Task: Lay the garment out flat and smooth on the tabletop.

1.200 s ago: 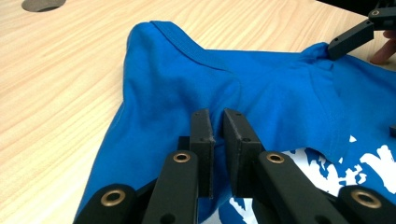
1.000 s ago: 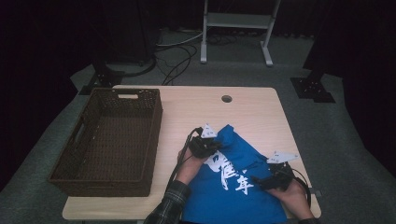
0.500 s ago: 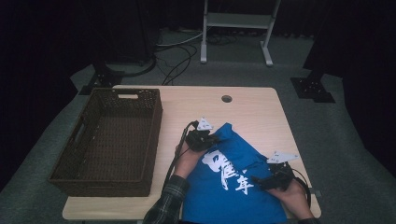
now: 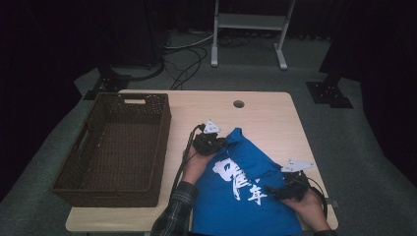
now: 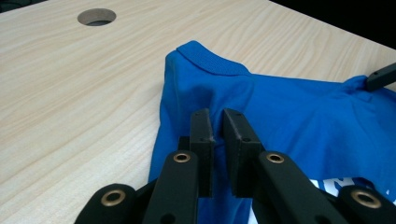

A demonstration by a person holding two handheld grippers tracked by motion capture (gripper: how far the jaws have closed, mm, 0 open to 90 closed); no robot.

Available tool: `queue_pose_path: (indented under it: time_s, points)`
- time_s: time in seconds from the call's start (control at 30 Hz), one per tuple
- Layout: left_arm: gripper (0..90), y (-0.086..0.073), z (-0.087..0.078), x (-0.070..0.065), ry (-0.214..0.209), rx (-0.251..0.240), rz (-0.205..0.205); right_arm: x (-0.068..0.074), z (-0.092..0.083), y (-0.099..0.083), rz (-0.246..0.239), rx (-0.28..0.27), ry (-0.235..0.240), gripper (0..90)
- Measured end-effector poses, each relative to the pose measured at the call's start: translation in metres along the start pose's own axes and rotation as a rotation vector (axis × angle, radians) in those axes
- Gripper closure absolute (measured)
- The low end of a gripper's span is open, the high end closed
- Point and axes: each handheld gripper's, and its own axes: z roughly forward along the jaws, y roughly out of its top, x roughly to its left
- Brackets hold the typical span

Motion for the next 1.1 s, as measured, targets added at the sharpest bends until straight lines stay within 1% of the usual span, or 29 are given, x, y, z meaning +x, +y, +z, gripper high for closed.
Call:
queue_pose_path:
  time_s: [0.03, 0.33, 0.4, 0.67, 0.83, 1.1]
  points:
    - [82.6, 0.001, 0.0, 0.001, 0.002, 0.005, -0.003, 0.0, 0.0, 0.0, 0.0, 0.0, 0.0, 0.0]
    - [82.6, 0.007, -0.001, 0.01, 0.021, -0.006, -0.008, 0.0, 0.0, 0.0, -0.002, -0.001, 0.0, 0.0]
    - [82.6, 0.007, -0.002, 0.011, 0.027, -0.017, -0.014, 0.0, 0.0, 0.0, -0.002, -0.001, -0.001, 0.0]
    - [82.6, 0.006, -0.002, 0.016, 0.03, -0.021, -0.025, 0.0, 0.0, 0.0, -0.001, -0.001, 0.0, 0.0]
    - [82.7, 0.011, -0.003, 0.019, 0.036, -0.022, -0.023, 0.0, 0.0, 0.0, -0.001, -0.001, 0.0, 0.0]
    - [82.6, 0.015, -0.005, 0.026, 0.046, -0.028, -0.032, 0.0, 0.0, 0.0, -0.001, -0.001, 0.0, 0.0]
